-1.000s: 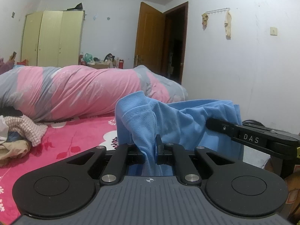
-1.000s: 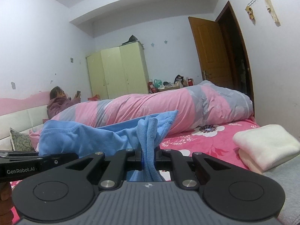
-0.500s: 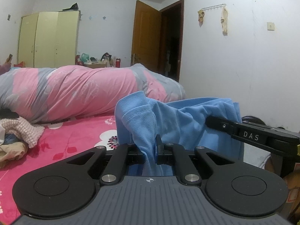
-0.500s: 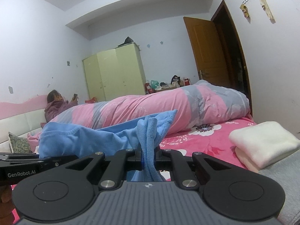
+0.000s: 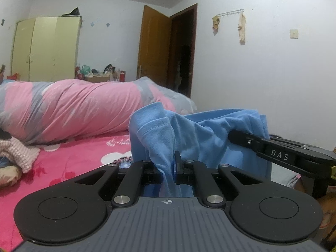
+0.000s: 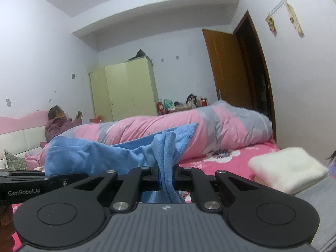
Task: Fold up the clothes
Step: 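Lift the gripped T-shirt up off the bedspread with both tools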
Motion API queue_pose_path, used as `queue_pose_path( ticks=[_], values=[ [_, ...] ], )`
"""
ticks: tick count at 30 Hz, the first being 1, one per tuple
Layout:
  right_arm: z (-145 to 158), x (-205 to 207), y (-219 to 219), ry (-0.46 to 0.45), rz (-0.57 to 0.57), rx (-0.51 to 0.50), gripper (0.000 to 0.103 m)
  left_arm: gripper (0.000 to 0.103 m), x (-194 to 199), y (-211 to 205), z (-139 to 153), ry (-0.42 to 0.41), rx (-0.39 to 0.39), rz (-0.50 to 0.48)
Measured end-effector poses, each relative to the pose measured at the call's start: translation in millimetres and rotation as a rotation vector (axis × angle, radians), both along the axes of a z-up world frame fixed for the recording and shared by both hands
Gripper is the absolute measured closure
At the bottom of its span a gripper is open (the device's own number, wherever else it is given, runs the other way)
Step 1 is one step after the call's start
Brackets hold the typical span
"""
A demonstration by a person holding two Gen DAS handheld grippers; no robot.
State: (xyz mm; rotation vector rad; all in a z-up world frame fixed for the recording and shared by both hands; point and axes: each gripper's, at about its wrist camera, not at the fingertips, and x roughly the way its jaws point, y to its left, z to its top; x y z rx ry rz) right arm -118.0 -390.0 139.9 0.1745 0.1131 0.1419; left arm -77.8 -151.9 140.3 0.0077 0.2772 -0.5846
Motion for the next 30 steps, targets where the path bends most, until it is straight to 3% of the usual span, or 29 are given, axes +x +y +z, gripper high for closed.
queue_pose_path(
  ticks=[10,30],
  values=[
    [4,-3,-13,-0.002,-0.022,-0.019,0.095,0.097,2,-20,0,-0.028,0.011,-0.036],
    [-15,17,-30,0.063,-0.054,0.025,0.095,0.097,14,-44,-11,0.03,0.074,-0.029]
  ],
)
